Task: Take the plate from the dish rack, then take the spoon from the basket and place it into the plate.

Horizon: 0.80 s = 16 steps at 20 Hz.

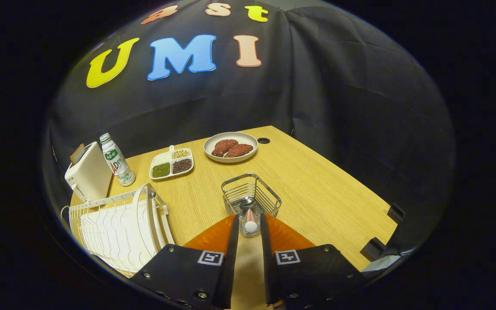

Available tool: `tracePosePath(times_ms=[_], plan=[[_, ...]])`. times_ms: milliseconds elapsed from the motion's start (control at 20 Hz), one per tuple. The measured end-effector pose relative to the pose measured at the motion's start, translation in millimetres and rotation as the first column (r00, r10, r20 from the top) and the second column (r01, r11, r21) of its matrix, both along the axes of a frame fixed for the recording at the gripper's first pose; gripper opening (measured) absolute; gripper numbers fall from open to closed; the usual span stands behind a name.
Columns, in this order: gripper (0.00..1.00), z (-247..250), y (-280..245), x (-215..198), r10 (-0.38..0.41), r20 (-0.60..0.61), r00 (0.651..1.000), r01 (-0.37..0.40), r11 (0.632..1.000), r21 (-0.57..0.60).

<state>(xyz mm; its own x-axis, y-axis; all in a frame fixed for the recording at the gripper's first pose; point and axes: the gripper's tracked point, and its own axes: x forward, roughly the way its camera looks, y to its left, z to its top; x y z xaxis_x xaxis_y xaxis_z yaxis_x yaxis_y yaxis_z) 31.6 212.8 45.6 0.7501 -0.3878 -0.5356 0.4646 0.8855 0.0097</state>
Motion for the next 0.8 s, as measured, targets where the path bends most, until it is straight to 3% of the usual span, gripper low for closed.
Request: tracePosePath(times_ms=[100, 150, 350, 800], plan=[[0.29, 1.2, 1.8, 3.7, 0.014, 0.01, 1.0, -0.014, 1.0, 0.009], [0.15, 1.0, -1.1, 1.7, 0.003, 0.004, 1.0, -0.003, 1.0, -0.003], [0.08, 3.5, 1.5, 1.0, 0.005, -0.002, 1.0, -0.005, 1.0, -0.013], [0.08, 34.8, 7.8, -14.4, 0.021, 0.028, 0.999, -0.019, 0.997, -0.073]])
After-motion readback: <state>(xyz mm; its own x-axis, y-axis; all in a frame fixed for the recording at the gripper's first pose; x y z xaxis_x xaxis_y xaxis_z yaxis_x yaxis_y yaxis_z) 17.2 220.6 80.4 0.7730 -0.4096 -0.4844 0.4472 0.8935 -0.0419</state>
